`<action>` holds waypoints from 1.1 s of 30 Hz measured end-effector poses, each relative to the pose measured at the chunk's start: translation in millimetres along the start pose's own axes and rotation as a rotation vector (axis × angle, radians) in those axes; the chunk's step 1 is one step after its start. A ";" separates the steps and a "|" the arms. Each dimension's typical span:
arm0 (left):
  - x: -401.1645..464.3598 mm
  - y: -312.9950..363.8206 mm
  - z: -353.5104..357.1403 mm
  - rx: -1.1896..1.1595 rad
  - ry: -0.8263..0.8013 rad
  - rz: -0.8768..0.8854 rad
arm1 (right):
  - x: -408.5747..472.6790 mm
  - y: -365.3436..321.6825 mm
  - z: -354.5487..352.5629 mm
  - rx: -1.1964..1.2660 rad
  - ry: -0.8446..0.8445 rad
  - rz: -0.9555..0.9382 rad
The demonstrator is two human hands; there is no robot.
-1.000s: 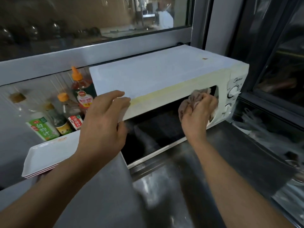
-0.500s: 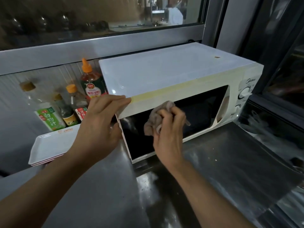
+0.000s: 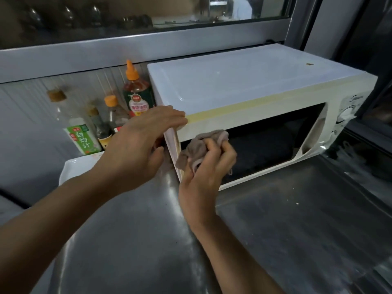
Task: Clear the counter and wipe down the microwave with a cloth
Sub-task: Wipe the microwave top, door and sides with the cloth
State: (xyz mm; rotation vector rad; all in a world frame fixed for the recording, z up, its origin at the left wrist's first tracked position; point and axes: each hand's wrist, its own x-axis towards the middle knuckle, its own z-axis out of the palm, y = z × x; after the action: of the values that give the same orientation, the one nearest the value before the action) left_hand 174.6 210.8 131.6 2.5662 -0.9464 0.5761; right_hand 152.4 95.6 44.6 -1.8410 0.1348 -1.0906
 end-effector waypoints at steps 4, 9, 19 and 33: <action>1.7 -9.0 -3.4 -0.068 -0.027 -0.026 | 3.3 -2.1 -2.9 -0.030 -0.019 -0.075; 1.4 -13.7 -1.4 -0.150 -0.026 -0.044 | 2.2 -2.7 -0.1 -0.065 0.007 -0.138; 0.9 -15.7 8.7 -0.209 0.050 -0.077 | -9.5 14.7 17.9 -0.165 0.063 -0.267; -2.2 -6.2 12.4 -0.213 0.094 -0.102 | -65.4 61.1 13.5 -0.405 -0.136 -0.180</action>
State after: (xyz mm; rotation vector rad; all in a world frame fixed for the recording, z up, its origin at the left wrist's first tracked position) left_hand 180.4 210.8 118.9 2.3608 -0.7946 0.5316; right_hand 144.3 105.3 -45.0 -2.3213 0.1178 -1.1152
